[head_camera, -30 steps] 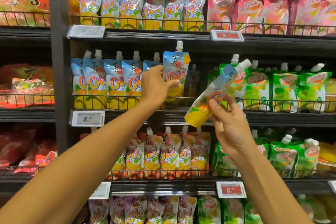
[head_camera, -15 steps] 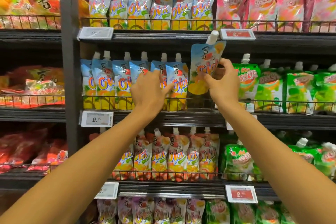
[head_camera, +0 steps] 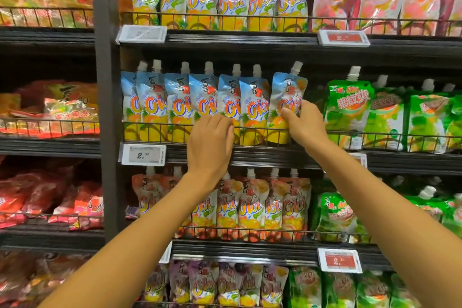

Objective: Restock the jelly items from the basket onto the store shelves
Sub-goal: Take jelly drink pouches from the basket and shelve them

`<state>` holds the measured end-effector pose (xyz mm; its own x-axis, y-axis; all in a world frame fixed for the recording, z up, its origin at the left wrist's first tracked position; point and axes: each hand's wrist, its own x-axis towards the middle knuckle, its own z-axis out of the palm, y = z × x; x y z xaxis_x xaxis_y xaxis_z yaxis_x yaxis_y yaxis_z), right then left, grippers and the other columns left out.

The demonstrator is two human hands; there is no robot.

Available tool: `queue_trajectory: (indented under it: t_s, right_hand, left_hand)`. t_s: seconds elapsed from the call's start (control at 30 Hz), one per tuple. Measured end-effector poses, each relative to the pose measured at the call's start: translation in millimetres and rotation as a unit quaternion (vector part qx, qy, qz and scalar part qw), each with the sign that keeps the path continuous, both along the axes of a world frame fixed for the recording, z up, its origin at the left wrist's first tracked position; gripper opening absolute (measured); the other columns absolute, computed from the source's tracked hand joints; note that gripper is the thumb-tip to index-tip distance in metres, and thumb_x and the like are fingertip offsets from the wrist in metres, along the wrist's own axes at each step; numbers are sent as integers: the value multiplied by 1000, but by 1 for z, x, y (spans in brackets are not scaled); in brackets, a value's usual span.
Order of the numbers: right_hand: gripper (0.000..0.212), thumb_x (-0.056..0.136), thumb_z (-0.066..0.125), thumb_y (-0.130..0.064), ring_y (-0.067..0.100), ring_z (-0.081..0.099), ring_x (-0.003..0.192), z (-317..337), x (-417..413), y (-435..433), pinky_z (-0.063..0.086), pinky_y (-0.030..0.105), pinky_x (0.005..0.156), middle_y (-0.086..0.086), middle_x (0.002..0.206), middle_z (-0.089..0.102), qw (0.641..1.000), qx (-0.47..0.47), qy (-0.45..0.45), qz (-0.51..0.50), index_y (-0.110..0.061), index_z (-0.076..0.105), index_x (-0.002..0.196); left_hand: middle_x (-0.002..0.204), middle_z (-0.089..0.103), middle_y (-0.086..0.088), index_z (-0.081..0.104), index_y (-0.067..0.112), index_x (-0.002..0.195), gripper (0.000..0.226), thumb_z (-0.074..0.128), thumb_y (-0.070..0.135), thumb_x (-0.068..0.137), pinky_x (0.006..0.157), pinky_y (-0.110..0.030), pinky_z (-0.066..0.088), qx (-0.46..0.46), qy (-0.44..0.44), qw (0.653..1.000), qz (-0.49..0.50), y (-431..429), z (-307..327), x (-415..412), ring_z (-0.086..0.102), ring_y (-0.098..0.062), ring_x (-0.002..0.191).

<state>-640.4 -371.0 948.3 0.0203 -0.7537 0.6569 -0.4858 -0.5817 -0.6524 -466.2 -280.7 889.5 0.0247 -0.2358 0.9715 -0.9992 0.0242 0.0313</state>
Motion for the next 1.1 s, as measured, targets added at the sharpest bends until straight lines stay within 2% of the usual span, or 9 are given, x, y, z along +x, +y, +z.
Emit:
queue_trajectory:
  t_s: [0.17,0.37,0.53,0.6,0.67,0.73,0.93,1.03,1.1]
  right_hand:
    - [36,102,43,-40,33,61,101,-2,1,1,50,50,91,11,110,64,997,16,75,-27,-8,54,117]
    - [35,103,39,-38,30,61,100,-1,-7,5,50,49,92,10,110,64,993,22,120,-1,-10,53,117]
    - [34,99,49,-31,28,61,104,-8,-12,12,51,49,92,11,117,61,996,-3,85,33,-9,48,125]
    - [47,98,52,-28,30,54,121,-11,-16,13,49,49,99,13,132,54,997,-4,69,42,-6,40,138]
    - [67,99,52,-28,28,42,136,-16,-20,13,41,47,109,14,149,41,997,-10,75,34,-5,20,153]
    - [73,100,51,-27,27,37,141,-22,-21,16,36,43,113,14,155,33,997,-23,75,24,-5,9,156]
    - [63,100,47,-15,23,29,146,-52,-26,31,27,39,119,10,158,30,994,-79,64,44,-7,18,155]
    - [59,100,44,-7,20,30,146,-60,-34,38,26,39,120,7,158,32,991,-96,68,67,-10,22,154]
    - [57,100,44,-7,16,35,141,-62,-39,45,27,32,117,1,154,38,989,-104,76,68,-12,26,153]
  left_hand:
    - [97,67,-7,66,9,100,30,39,22,97,82,-39,50,-5,-21,1000,19,-3,-7,-3,61,-26,91]
    - [92,65,-6,64,8,97,28,39,21,94,80,-40,49,-12,-11,1000,11,-4,-8,-5,58,-26,87]
    - [92,64,-7,63,7,97,27,41,20,91,81,-39,49,-12,4,1000,6,-3,-8,-9,58,-27,88]
    - [92,64,-8,63,6,97,28,40,20,90,82,-40,50,-3,4,1000,5,-2,-8,-9,58,-27,88]
    - [94,65,-8,64,6,99,28,41,19,90,83,-40,50,5,5,1000,5,0,-8,-8,58,-28,89]
    - [97,65,-8,64,5,103,29,42,19,91,85,-40,50,16,4,1000,4,0,-8,-8,58,-28,92]
    - [104,65,-9,64,5,108,27,48,16,89,92,-39,47,32,-3,999,15,5,-9,-8,57,-28,98]
    - [109,66,-10,64,6,112,28,52,14,88,98,-39,40,46,20,998,24,9,-6,-13,56,-29,103]
    - [115,64,-8,63,7,118,32,50,18,90,103,-37,34,66,48,996,28,12,-4,-18,54,-27,109]
